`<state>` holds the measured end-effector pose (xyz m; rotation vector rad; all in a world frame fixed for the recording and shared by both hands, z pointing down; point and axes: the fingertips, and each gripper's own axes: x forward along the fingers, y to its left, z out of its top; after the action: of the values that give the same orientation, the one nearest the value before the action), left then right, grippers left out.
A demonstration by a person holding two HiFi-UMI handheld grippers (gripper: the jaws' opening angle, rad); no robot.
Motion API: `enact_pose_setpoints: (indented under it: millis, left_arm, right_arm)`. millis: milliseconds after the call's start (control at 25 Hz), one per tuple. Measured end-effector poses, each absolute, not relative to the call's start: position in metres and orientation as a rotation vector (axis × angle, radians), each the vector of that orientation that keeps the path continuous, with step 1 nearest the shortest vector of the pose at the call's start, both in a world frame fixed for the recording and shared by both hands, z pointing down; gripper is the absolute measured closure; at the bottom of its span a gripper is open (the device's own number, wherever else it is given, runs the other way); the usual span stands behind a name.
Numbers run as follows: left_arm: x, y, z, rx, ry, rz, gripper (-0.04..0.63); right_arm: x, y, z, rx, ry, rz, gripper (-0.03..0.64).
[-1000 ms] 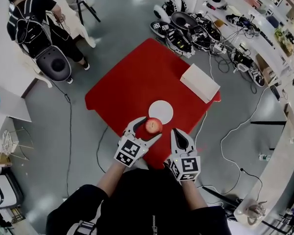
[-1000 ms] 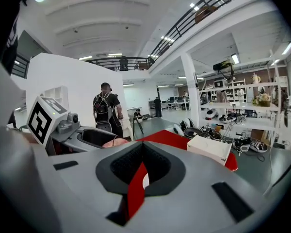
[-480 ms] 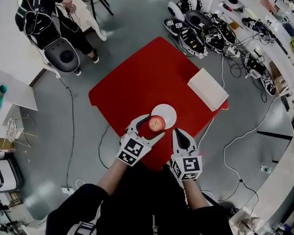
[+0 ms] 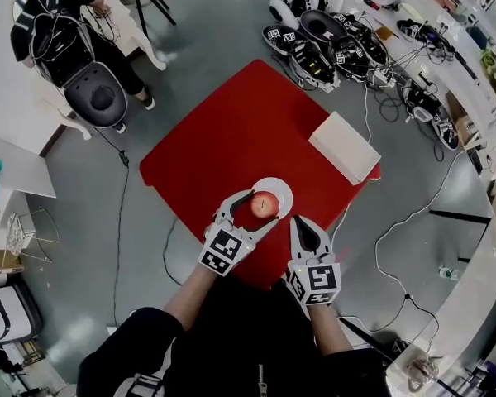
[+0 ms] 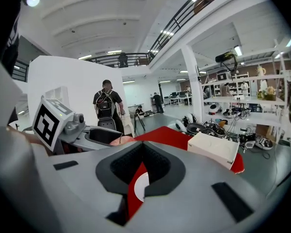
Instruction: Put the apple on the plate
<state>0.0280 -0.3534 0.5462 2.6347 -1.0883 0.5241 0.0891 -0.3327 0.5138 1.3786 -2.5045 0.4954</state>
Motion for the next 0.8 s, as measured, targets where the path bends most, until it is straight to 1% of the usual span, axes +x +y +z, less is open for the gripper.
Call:
enact_pose_setpoints:
  millis: [360, 800]
  left_arm:
    - [0.033, -0.382, 0.602, 2.603, -1.146, 0.517, 0.244]
    - [0.056, -0.402, 0.688, 2.562, -1.079, 0.638, 0.244]
  right_arm:
    - [0.107, -0.325, 0.527, 1.447, -2.414, 0.516, 0.606]
    - [0.110, -0.321, 0.552, 1.483, -2.332, 0.544, 0.606]
